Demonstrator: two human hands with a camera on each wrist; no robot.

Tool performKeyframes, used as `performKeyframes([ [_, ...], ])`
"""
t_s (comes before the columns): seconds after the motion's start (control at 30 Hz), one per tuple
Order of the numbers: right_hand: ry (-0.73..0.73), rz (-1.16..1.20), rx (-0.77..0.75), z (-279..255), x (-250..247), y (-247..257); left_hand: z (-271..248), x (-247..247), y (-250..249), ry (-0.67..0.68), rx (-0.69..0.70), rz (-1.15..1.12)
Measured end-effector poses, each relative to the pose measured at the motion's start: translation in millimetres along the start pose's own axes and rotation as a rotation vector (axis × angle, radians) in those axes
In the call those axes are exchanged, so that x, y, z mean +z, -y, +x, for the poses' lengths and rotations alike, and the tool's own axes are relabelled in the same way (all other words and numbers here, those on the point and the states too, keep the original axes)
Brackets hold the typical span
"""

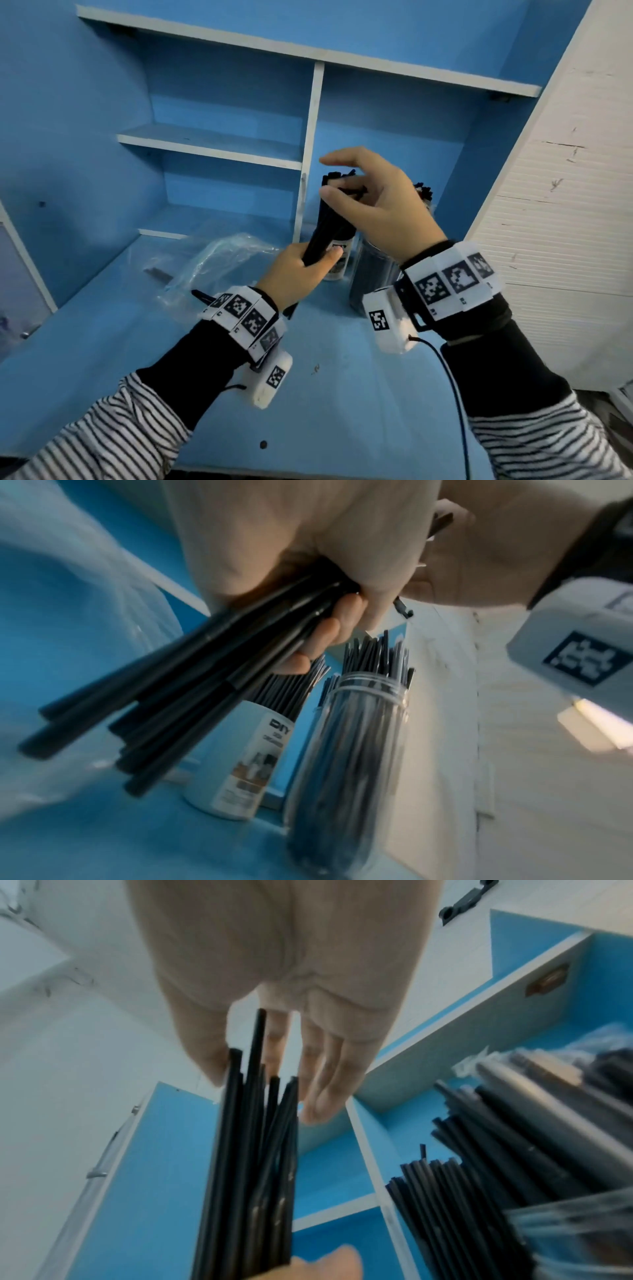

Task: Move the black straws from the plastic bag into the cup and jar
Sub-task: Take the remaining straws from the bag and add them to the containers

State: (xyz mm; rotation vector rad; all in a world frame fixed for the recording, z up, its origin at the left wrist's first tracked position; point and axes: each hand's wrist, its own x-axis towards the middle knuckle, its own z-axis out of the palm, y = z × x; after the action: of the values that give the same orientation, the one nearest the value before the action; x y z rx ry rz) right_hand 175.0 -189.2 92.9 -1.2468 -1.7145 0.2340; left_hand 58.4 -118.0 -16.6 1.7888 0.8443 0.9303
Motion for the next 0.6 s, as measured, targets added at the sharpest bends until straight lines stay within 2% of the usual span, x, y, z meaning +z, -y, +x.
performKeyframes([
  [0.07, -0.085, -0.080, -0.134, -1.4, 14.0, -3.5, -3.1, 4.4, 1.1, 0.089, -0.032, -0.117],
  [0.13, -0.126, -0.187, -0.229, -4.1, 27.9, -15.6, -5.8, 5.5, 4.5, 0.139, -0.070, -0.116],
  [0.27, 0.084, -0.283, -0.117, -14.0, 45.9, -37.8, -11.8, 2.0, 8.4, 0.182, -0.133, -0.028],
  [0.43, -0.021, -0.228, -0.171, -11.1, 46.6, -41.3, -12.2, -1.6, 5.4, 0.132, -0.154, -0.090],
  [0.53, 0.101, -0.232, -0.106, -13.2, 48.3, -42.6, -11.3, -1.8, 6.2, 0.135, -0.187, -0.017],
  [0.6, 0.107, -0.208, -0.118, -17.2, 51.3, -45.5, -11.4, -1.2, 12.2, 0.141, -0.250, 0.037],
])
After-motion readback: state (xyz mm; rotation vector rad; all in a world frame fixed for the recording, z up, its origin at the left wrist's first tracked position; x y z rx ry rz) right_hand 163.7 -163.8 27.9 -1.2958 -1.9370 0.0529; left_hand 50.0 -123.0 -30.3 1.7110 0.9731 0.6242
